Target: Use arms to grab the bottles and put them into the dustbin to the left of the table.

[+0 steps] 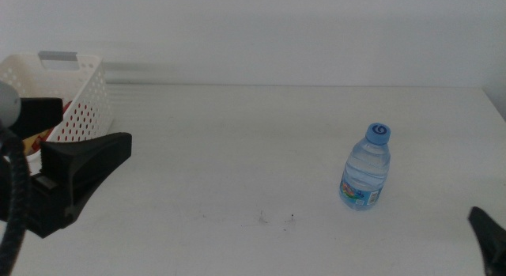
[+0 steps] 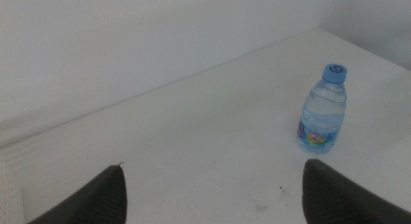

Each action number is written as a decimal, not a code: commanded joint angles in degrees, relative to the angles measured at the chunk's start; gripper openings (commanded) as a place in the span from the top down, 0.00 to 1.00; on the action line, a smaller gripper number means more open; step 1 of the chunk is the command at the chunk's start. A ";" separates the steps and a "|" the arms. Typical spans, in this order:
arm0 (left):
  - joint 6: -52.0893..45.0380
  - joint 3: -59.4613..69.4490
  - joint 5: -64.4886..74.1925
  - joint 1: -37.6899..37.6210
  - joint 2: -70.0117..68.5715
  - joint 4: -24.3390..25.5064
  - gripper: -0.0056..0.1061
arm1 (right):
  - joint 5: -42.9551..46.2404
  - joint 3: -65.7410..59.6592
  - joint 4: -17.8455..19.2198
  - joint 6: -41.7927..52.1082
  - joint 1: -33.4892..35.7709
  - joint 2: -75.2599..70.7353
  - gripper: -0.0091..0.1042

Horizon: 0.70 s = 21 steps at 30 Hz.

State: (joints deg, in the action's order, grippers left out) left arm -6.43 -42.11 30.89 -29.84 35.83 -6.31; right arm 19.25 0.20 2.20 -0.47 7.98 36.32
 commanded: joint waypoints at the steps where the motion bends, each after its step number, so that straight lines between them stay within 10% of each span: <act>1: 0.41 0.15 -0.77 -0.43 -0.24 0.24 0.11 | 5.58 -0.20 4.22 -1.29 1.83 3.65 0.14; 6: 0.41 0.15 -0.77 -0.43 -0.24 0.24 0.11 | 11.84 -0.20 11.93 -5.58 2.91 9.09 0.14; 21: 0.41 0.15 -0.90 -0.43 -0.24 0.24 0.11 | 36.45 -0.20 14.81 -8.50 2.91 31.10 0.14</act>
State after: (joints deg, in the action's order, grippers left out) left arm -6.43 -42.11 30.89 -29.84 35.83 -6.31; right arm 52.31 0.20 16.51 -10.73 10.73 64.87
